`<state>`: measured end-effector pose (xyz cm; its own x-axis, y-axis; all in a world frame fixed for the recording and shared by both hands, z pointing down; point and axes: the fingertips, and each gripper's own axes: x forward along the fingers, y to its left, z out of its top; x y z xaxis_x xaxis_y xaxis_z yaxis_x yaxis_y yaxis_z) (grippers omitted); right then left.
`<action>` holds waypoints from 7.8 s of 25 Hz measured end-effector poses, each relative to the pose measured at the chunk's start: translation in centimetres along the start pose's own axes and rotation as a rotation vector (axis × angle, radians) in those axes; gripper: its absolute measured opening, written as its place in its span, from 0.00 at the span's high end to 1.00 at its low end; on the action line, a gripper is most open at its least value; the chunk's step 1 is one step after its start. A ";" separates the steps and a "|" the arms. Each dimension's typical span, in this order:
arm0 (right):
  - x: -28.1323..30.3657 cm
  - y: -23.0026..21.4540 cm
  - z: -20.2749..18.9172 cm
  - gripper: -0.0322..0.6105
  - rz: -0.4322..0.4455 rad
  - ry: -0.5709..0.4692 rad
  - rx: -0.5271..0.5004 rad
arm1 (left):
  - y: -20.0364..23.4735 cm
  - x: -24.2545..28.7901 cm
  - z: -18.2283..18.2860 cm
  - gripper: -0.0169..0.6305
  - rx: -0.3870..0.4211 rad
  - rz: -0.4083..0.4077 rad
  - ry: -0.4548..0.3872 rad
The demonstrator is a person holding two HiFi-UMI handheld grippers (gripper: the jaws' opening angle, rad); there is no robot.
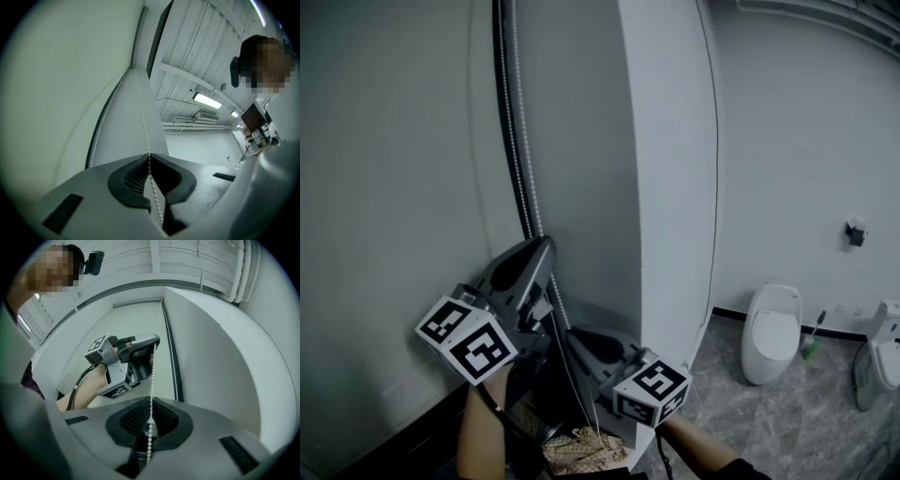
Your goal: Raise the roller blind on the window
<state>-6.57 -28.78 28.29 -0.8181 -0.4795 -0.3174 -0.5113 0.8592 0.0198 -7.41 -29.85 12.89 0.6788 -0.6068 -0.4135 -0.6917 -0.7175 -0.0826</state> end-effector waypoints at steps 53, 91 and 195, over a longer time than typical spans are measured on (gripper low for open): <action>4.2 0.5 14.9 0.92 0.012 -0.162 -0.209 | -0.6 -11.4 -14.3 0.95 -0.159 0.121 0.072; -0.7 -1.3 0.7 0.92 0.004 0.005 0.069 | 0.7 -5.8 -13.6 0.95 0.178 0.142 0.226; 0.5 -1.1 5.5 0.94 -0.074 -0.136 -0.043 | 3.2 -8.1 -10.3 0.94 0.007 0.190 0.061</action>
<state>-4.97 -28.98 22.90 -0.7359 -0.5102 -0.4452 -0.5823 0.8124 0.0315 -12.56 -30.76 25.26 0.5495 -0.7506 -0.3669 -0.8103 -0.5858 -0.0152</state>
